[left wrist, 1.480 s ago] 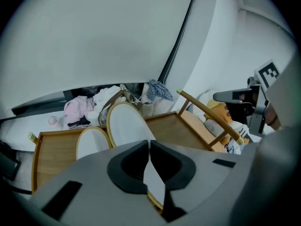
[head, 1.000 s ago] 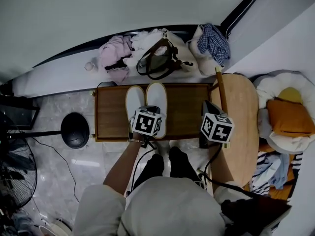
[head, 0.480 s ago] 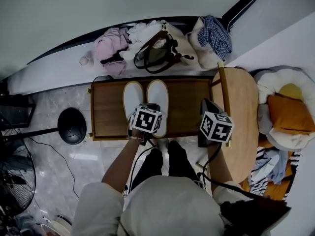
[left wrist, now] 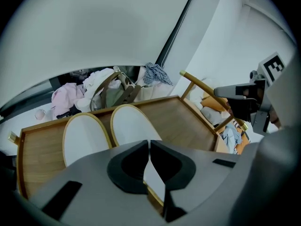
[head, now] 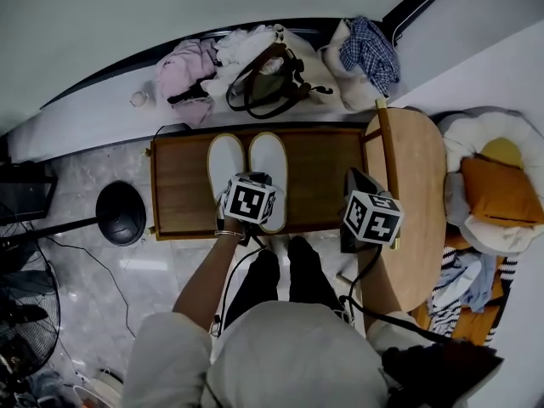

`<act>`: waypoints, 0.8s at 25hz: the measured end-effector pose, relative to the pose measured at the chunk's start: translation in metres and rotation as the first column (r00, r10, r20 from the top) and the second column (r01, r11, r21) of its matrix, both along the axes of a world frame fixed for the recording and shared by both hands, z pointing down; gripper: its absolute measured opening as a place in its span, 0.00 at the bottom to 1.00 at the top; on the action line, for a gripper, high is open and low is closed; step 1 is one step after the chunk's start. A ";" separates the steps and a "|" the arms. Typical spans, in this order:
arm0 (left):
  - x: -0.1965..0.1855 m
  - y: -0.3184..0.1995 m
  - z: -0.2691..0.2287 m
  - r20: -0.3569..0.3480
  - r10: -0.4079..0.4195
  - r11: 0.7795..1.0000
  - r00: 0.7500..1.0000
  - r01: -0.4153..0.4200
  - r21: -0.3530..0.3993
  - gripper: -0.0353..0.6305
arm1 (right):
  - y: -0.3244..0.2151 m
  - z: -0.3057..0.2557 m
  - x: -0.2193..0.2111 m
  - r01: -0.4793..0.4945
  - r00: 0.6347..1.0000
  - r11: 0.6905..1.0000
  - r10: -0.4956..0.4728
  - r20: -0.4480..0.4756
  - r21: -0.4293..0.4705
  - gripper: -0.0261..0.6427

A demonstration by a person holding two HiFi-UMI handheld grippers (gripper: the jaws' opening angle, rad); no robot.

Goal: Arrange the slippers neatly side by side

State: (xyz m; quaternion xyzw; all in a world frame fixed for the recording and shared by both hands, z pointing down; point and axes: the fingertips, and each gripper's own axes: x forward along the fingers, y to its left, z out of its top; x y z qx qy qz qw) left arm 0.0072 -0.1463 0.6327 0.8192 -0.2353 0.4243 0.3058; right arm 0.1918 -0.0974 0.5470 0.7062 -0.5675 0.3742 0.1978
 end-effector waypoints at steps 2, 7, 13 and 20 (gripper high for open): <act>-0.001 -0.002 0.001 0.002 -0.006 1.000 1.000 0.006 0.001 0.09 | 0.000 0.001 0.000 0.002 1.000 1.000 -0.002 0.001 -0.002 0.09; -0.005 -0.003 0.005 0.016 -0.013 1.000 1.000 0.013 -0.001 0.09 | -0.001 0.002 -0.002 0.005 1.000 1.000 -0.005 0.003 -0.006 0.09; -0.005 -0.004 0.002 0.010 -0.028 1.000 1.000 0.028 0.008 0.09 | -0.001 0.001 0.000 0.010 1.000 1.000 -0.010 0.003 -0.009 0.09; -0.007 -0.001 0.002 0.010 -0.049 0.999 0.999 0.049 -0.002 0.09 | -0.005 0.001 -0.004 0.020 1.000 1.000 -0.020 0.008 -0.005 0.09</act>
